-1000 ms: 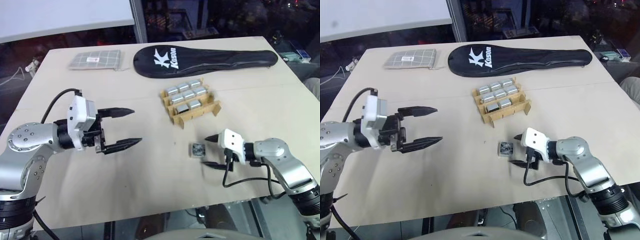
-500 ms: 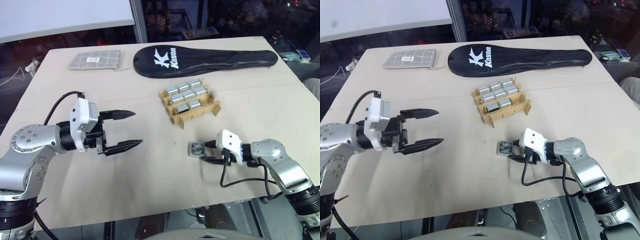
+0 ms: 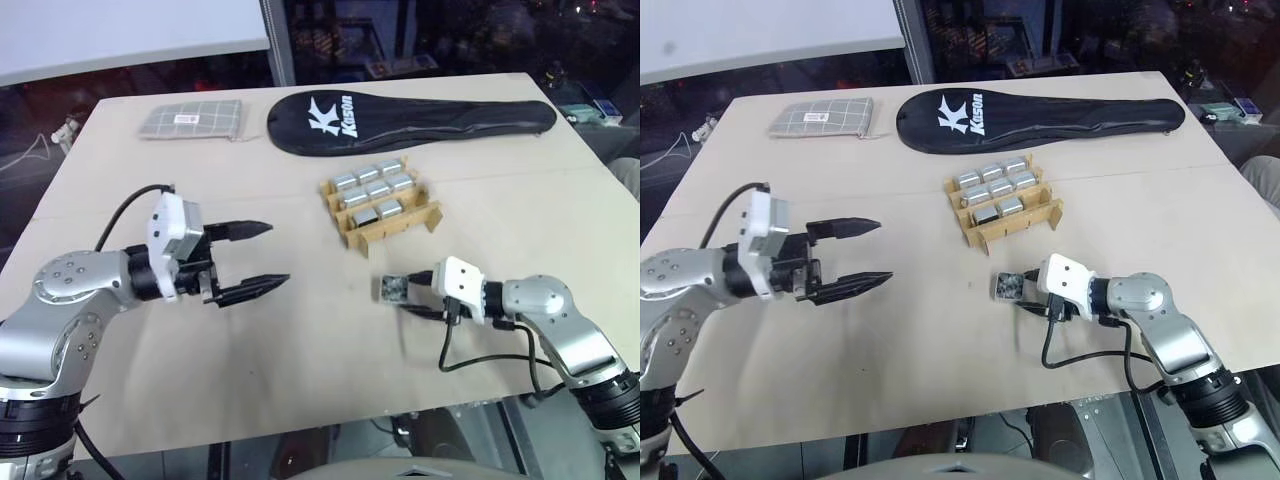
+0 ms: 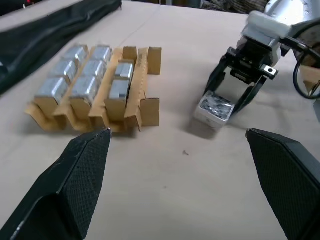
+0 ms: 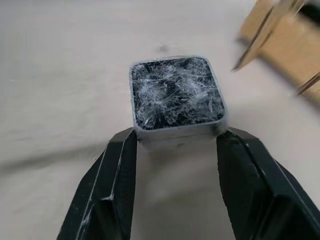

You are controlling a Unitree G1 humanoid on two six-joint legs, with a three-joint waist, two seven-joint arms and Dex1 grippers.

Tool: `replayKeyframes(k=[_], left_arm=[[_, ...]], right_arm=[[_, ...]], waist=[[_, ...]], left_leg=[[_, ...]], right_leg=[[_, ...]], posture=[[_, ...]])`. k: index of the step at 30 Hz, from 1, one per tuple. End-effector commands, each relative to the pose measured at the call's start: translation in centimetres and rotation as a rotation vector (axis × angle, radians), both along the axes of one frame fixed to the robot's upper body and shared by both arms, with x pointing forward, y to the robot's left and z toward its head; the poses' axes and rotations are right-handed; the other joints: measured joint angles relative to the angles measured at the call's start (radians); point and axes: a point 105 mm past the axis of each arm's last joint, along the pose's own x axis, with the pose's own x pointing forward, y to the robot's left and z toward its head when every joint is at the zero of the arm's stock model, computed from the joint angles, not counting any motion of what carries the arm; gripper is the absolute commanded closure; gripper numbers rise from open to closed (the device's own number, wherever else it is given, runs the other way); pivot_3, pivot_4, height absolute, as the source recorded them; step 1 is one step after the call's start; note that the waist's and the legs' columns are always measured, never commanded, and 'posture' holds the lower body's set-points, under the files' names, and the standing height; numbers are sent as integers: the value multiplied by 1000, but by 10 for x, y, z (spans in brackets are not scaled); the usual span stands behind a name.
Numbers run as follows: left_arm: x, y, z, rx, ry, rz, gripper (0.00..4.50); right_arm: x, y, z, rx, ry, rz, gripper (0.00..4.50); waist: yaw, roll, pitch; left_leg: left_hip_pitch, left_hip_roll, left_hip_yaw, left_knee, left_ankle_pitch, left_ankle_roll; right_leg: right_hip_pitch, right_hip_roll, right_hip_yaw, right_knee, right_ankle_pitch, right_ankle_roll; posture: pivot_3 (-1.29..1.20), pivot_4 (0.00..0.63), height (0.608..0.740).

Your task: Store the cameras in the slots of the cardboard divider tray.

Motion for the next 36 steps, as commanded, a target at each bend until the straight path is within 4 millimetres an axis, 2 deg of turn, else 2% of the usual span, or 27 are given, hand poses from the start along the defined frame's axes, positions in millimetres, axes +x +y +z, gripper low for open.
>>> replayKeyframes(k=[1, 8, 12, 16, 22, 36], left_arm=[[2, -12, 9, -78, 39, -11, 0], [7, -25, 4, -171, 186, -31, 0], [10, -33, 5, -221, 253, -41, 0], [18, -32, 5, -226, 304, -2, 0], [15, -30, 11, -270, 332, -19, 0], [13, -29, 5, -266, 350, -30, 0]], right_arm=[[6, 10, 27, 45, -190, 23, 2698], [10, 42, 61, 75, -502, 102, 2698], [12, 56, 70, 58, -648, 156, 2698], [13, 67, 73, 30, -766, 207, 2698], [11, 78, 72, 48, -817, 234, 2698], [5, 88, 78, 78, -863, 271, 2698]], waist=[[0, 0, 0], [-2, 0, 0], [-1, -1, 0], [-1, -1, -1], [-2, -1, -1], [-2, -1, -1]], left_leg=[[0, 0, 0, 0, 0, 0], [0, 0, 0, 0, 0, 0], [0, -1, 0, 0, 0, 0], [0, -1, -1, 0, 0, -1], [0, -1, -2, -1, 3, -5], [0, -1, -2, -1, 2, -3]], right_leg=[[0, 0, 0, 0, 0, 0], [0, 0, 1, 1, 2, -3], [0, 0, 1, 1, 2, -4], [0, 0, 1, 1, 3, -4], [-1, 0, 2, 1, 3, -4], [-1, 0, 3, 1, 3, -5]], posture=[[0, 150, 740], [0, 150, 740], [0, 150, 740], [0, 150, 740], [0, 150, 740], [0, 150, 740]])
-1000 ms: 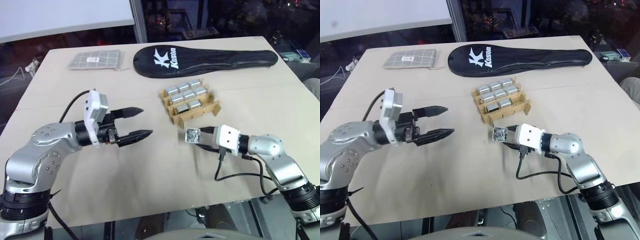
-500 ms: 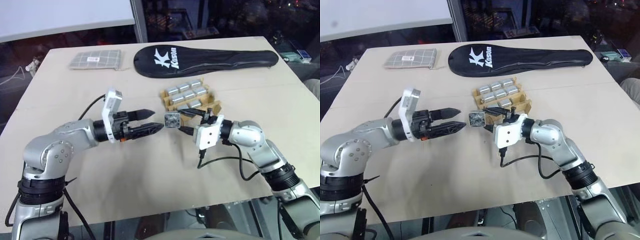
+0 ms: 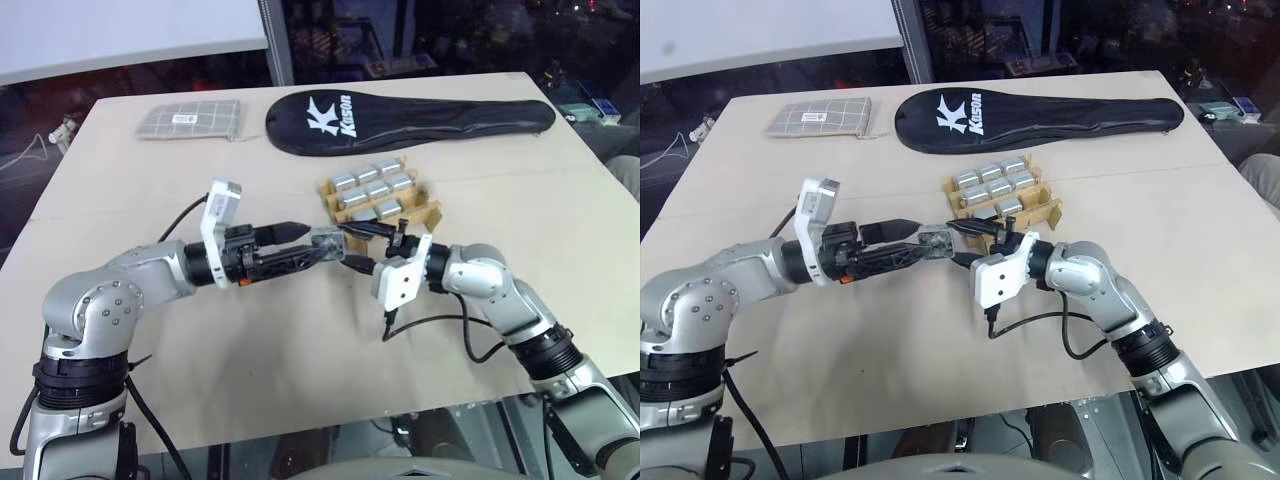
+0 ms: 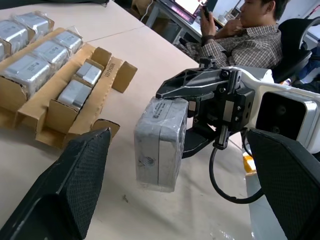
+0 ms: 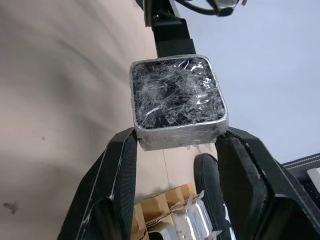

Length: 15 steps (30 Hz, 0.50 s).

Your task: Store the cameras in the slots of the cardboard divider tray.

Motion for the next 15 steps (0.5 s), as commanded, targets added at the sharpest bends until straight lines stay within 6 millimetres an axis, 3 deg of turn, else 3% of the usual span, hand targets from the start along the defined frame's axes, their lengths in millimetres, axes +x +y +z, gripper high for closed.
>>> replayKeyframes(k=[1, 9, 10, 12, 15], left_arm=[[0, 3, 7, -8, -31, -3, 0], [-1, 5, 9, -14, -41, 0, 0], [-1, 5, 8, -14, -42, 0, 599], [-2, 4, 9, -21, -42, -2, 1194], [-1, 4, 9, -22, -45, 1, 2712]], right_arm=[[-4, 4, 16, 28, -73, 38, 2698], [-9, 9, 15, 35, -81, 58, 2698], [-9, 10, 15, 36, -80, 60, 2698], [-9, 10, 15, 38, -78, 60, 2698], [-9, 10, 15, 37, -76, 60, 2698]], waist=[[0, 0, 0], [0, 0, 0], [0, 0, 0], [-1, 0, 0], [0, 0, 0]], left_leg=[[0, 0, 0, 0, 0, 0], [0, 0, 0, 0, 0, 0], [0, 0, 0, 0, 0, 1], [0, 0, 0, 0, -1, 1], [0, 0, 0, 0, -1, 2]], right_leg=[[0, 0, 0, 0, 0, 0], [0, 0, 0, 0, 0, 0], [0, 0, 0, 0, 0, 0], [0, 0, 0, 0, 0, 0], [0, 0, 0, 0, 0, 0]], posture=[[0, 150, 740], [0, 150, 740], [0, 150, 740], [0, 150, 740], [0, 150, 740]])
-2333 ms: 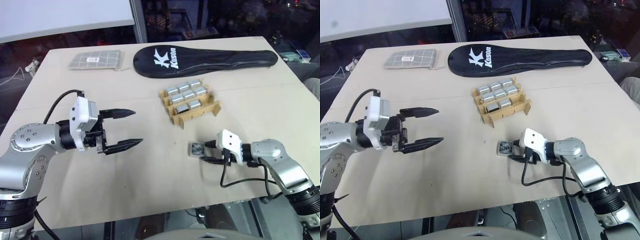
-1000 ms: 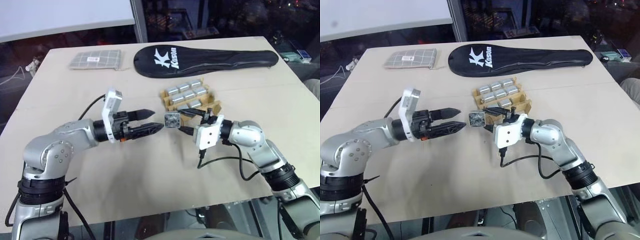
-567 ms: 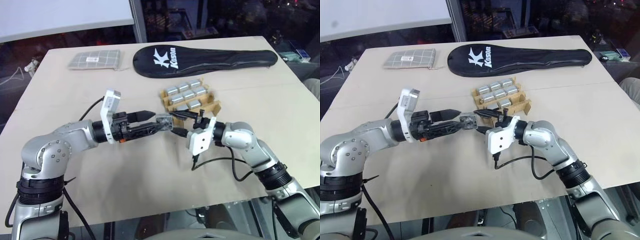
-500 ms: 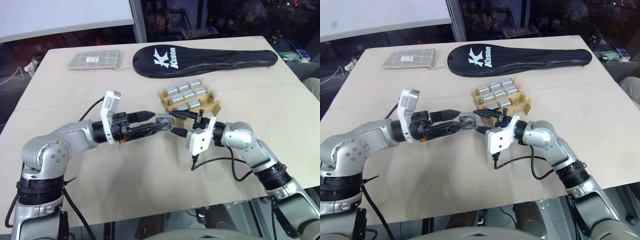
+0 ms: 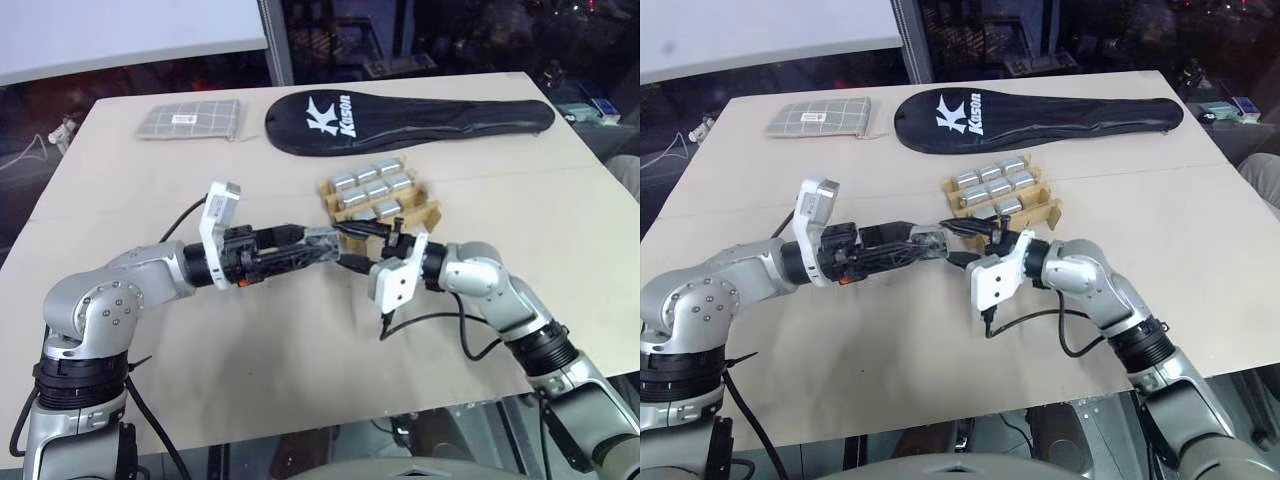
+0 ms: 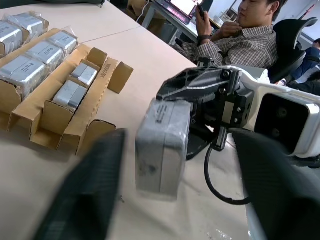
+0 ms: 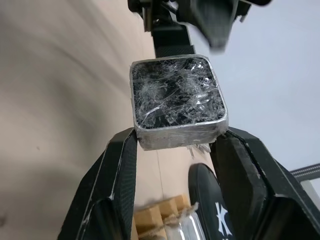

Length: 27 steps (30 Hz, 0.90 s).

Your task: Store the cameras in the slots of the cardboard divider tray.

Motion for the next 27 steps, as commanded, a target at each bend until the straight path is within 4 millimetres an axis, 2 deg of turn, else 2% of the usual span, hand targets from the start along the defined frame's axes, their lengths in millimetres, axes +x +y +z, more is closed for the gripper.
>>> replayKeyframes(k=[1, 2, 3, 9, 13, 15, 19, 24, 27], left_arm=[[-1, 3, 9, -15, -43, 5, 3197], [-1, 3, 9, -14, -41, 3, 3742], [-2, 3, 8, -12, -39, 2, 3841], [2, -5, 6, 8, -62, -11, 3820], [7, -13, 15, -17, -112, -33, 3820], [9, -15, 20, -24, -153, -39, 3820], [15, -18, 26, -38, -212, -36, 3820], [42, -38, 38, -71, -369, 11, 3820], [60, -58, 36, -61, -428, 4, 3820]], right_arm=[[-6, 3, 13, 36, -49, 30, 2698], [-7, 3, 13, 35, -49, 31, 2698], [-7, 4, 13, 35, -49, 33, 2698], [-4, 0, 12, 39, -5, 2, 2698], [-3, -9, 12, 40, 86, -34, 674], [-1, -16, 18, 80, 119, -64, 80], [2, -56, 29, 231, 375, -204, 80], [-17, -114, 13, 367, 801, -338, 80], [-35, -136, 3, 435, 1000, -383, 80]], waist=[[0, 0, 0], [0, 0, 0], [0, 0, 0], [0, 0, 0], [3, 0, 0], [3, 0, 0], [5, 0, 0], [25, -2, -1], [33, -2, -1]], left_leg=[[0, 0, 0, 0, 0, 0], [0, 0, 0, 0, 0, 0], [0, 0, 0, 0, 0, 0], [0, 0, 0, 0, 0, 0], [0, 0, 0, 0, 0, 0], [0, -1, 0, 0, 0, 0], [-1, 0, 0, 0, 0, 0], [-2, -2, 0, 1, -1, 1], [-2, -2, 1, 1, -1, 2]], right_leg=[[0, 0, 0, 0, 0, 0], [0, 0, 0, 0, 0, 0], [0, 0, 0, 0, 0, 0], [0, 0, 0, 0, 0, 0], [0, 0, 0, 0, 0, 0], [0, 0, 0, 0, 0, 0], [0, 0, 0, 0, 0, 0], [1, -2, -2, -1, 0, 0], [2, -1, -2, -1, 0, 0]], posture=[[0, 150, 740], [0, 150, 740], [0, 150, 740], [0, 150, 740], [0, 150, 740], [0, 150, 740], [0, 150, 740], [0, 150, 740], [0, 150, 740]])
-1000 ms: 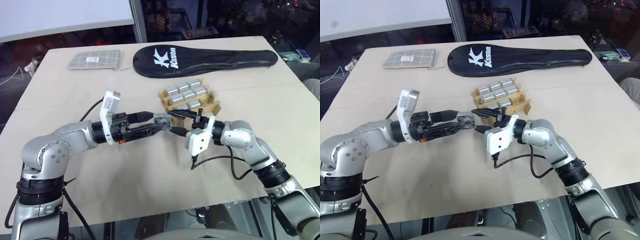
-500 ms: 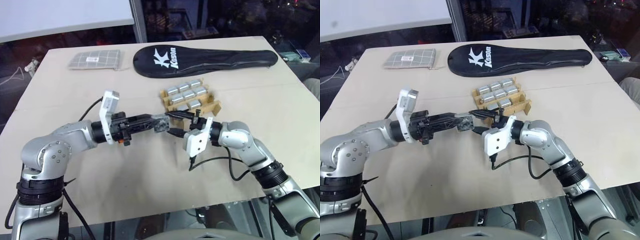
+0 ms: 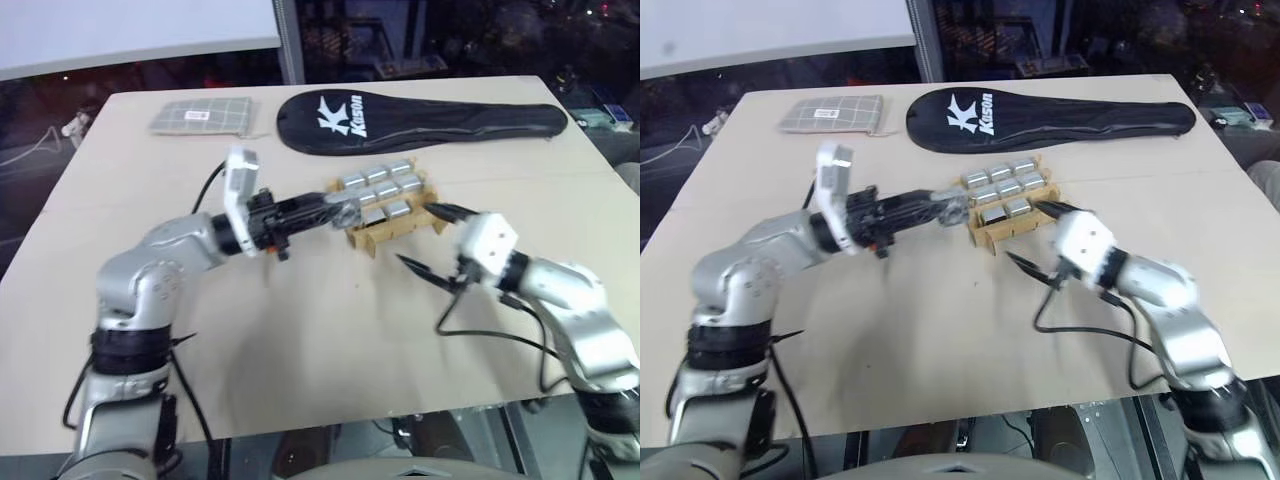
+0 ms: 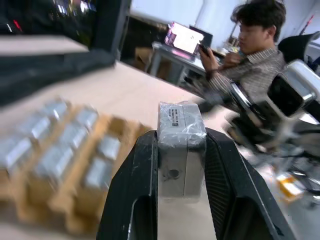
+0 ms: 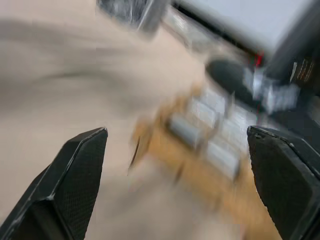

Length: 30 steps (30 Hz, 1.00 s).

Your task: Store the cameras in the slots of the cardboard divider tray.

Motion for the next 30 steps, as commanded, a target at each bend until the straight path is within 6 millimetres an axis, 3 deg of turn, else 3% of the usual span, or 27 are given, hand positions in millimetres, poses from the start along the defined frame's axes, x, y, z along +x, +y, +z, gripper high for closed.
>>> replayKeyframes(k=[1, 6, 10, 13, 17, 20, 30], left_arm=[[20, -20, 8, 18, -134, 14, 3820], [43, -51, 0, 60, -220, 19, 3820], [62, -70, -12, 165, -314, 48, 3820], [71, -77, -17, 189, -337, 63, 3820], [75, -84, -17, 134, -361, 77, 3820], [77, -93, -30, 97, -316, 74, 3820], [97, -116, -37, 92, -260, 178, 3820]], right_arm=[[-25, -14, 12, 146, 119, 3, 80], [-61, -35, 16, 249, 209, -1, 80], [-75, -64, 31, 378, 137, -78, 80], [-87, -77, 28, 404, 187, -89, 80], [-100, -81, 28, 430, 206, -78, 80], [-109, -84, 24, 410, 223, -106, 80], [-111, -80, 24, 430, 212, -124, 80]], waist=[[1, 0, 0], [-6, 0, 0], [-3, -1, 0], [-3, -1, 0], [-4, -1, 0], [-2, -1, 0], [-2, -3, 1]], left_leg=[[0, 0, 0, 0, 0, 0], [1, -1, 2, 0, 0, 0], [3, -1, 2, 0, 0, 1], [4, -1, 2, 1, -1, 1], [4, 0, 2, 1, -1, 2], [4, 0, 2, 1, -1, 2], [2, -1, 2, 2, -1, 2]], right_leg=[[0, 0, 0, 0, 0, 0], [1, 1, 1, 0, 0, 1], [3, 2, 1, 0, -3, 5], [5, 2, 1, -1, -3, 5], [5, 2, 1, -1, -3, 5], [5, 2, 1, -1, -3, 6], [5, 2, 1, -1, -4, 8]], posture=[[0, 150, 740], [0, 150, 740], [0, 150, 740], [0, 150, 740], [0, 150, 740], [0, 150, 740], [0, 150, 740]])
